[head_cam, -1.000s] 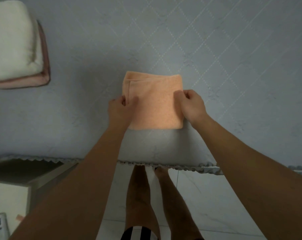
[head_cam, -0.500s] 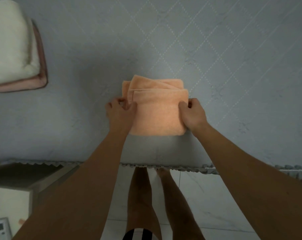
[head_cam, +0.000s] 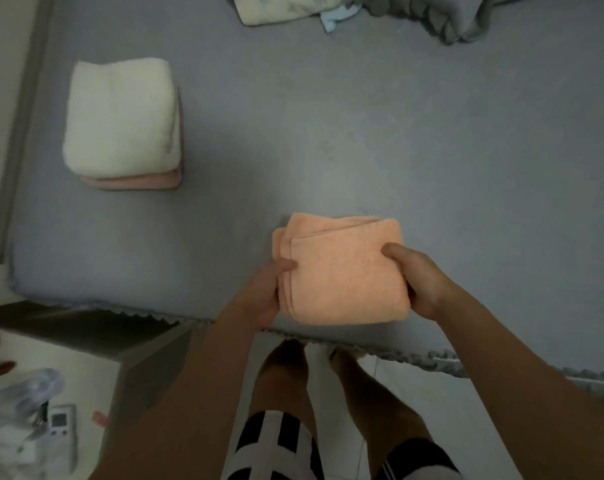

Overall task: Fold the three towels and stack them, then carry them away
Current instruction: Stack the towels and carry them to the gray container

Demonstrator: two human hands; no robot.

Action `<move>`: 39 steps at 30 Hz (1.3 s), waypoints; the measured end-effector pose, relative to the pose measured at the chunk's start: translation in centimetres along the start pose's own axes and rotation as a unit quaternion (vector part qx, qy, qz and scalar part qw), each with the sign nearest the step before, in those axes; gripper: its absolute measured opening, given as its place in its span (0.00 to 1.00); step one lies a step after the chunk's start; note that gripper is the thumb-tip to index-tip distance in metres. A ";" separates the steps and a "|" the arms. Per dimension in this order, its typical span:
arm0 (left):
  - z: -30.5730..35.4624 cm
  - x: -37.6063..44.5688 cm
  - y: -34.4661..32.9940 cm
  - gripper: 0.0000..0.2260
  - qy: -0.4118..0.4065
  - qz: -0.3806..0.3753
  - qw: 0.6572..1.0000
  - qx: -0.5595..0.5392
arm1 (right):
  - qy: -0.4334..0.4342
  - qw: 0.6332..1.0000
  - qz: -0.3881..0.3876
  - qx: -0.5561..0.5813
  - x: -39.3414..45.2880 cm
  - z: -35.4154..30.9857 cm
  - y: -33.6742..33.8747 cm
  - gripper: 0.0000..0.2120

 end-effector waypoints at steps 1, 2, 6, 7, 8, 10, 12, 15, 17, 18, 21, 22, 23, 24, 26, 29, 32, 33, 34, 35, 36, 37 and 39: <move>1.1 -0.8 1.1 0.16 -0.016 0.022 1.000 0.007 | 0.005 1.000 -0.007 -0.001 -0.5 -0.8 -1.6 0.13; 2.6 -1.4 2.4 0.17 -0.031 0.049 0.998 0.024 | 0.011 1.000 -0.015 0.000 -0.9 -1.7 -3.6 0.14; 12.2 -3.6 10.4 0.23 -0.132 0.163 0.973 0.094 | 0.067 0.995 -0.071 -0.002 -1.1 -6.8 -14.4 0.18; 15.0 -4.3 12.6 0.24 -0.164 0.195 0.961 0.106 | 0.085 0.992 -0.088 -0.011 -1.0 -8.2 -17.7 0.19; 17.7 -5.0 14.9 0.24 -0.192 0.225 0.949 0.114 | 0.106 0.989 -0.104 -0.021 -0.9 -9.7 -21.1 0.20; 22.5 -5.9 19.5 0.20 -0.239 0.252 0.932 0.107 | 0.153 0.979 -0.130 -0.029 -0.7 -12.6 -27.8 0.21; 26.1 -6.1 24.1 0.20 -0.284 0.246 0.922 0.096 | 0.192 0.970 -0.147 -0.025 -0.2 -14.8 -33.6 0.18; 29.3 -4.6 29.8 0.18 -0.326 0.245 0.906 0.110 | 0.226 0.966 -0.128 -0.018 2.3 -16.1 -39.4 0.13; 29.0 -1.9 32.6 0.17 -0.300 0.260 0.905 0.153 | 0.211 0.972 -0.083 -0.064 5.3 -14.9 -41.4 0.18; 28.2 -0.2 33.8 0.18 -0.269 0.270 0.909 0.168 | 0.183 0.975 -0.055 -0.113 7.0 -13.8 -42.0 0.22; 24.6 3.5 36.3 0.31 -0.108 0.213 0.957 0.165 | 0.073 0.981 -0.015 -0.177 9.9 -10.5 -42.1 0.32; 23.6 4.1 36.8 0.37 -0.062 0.171 0.972 0.147 | 0.052 0.987 -0.031 -0.146 10.4 -9.9 -41.9 0.31; 22.9 4.6 37.4 0.42 -0.039 0.140 0.981 0.127 | 0.042 0.992 -0.059 -0.106 10.8 -9.5 -41.6 0.26; 22.4 5.2 38.1 0.44 -0.034 0.123 0.985 0.112 | 0.037 0.993 -0.094 -0.068 11.2 -9.2 -41.3 0.20; 21.9 6.1 39.4 0.46 -0.043 0.106 0.987 0.110 | 0.031 0.988 -0.149 0.001 11.9 -8.8 -40.8 0.14; 21.8 6.8 40.1 0.44 -0.042 0.059 0.989 0.128 | 0.027 0.983 -0.170 0.057 12.7 -8.1 -40.7 0.20; 21.7 6.5 39.6 0.39 -0.032 0.008 0.993 0.110 | 0.008 0.984 -0.167 0.057 13.1 -7.4 -40.8 0.26; 21.4 6.0 39.1 0.38 -0.023 -0.008 0.996 0.091 | -0.001 0.986 -0.162 0.050 12.9 -7.1 -40.6 0.26; 20.8 5.5 38.4 0.39 -0.013 -0.016 0.997 0.075 | -0.008 0.987 -0.156 0.044 12.6 -6.7 -40.2 0.25; 20.1 4.8 37.6 0.42 -0.005 -0.013 0.998 0.063 | -0.011 0.987 -0.153 0.041 12.1 -6.4 -39.5 0.23; 19.3 3.8 36.6 0.45 0.000 -0.006 0.999 0.054 | -0.016 0.987 -0.151 0.043 11.3 -5.9 -38.7 0.21; 18.3 2.5 35.5 0.47 0.003 0.001 0.999 0.050 | -0.025 0.987 -0.152 0.048 10.2 -5.4 -37.7 0.20; 16.3 -0.3 32.6 0.49 0.005 0.000 0.999 0.048 | -0.041 0.984 -0.154 0.072 7.5 -4.2 -35.2 0.20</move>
Point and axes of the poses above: each hand's wrist, its own x-axis towards the middle knuckle, its own y-axis out of the back of the hand, z = x × y, the point moved 1 cm from there along x, towards the middle knuckle, and after that the axes turned 11 degrees about x, right-handed, at the moved point
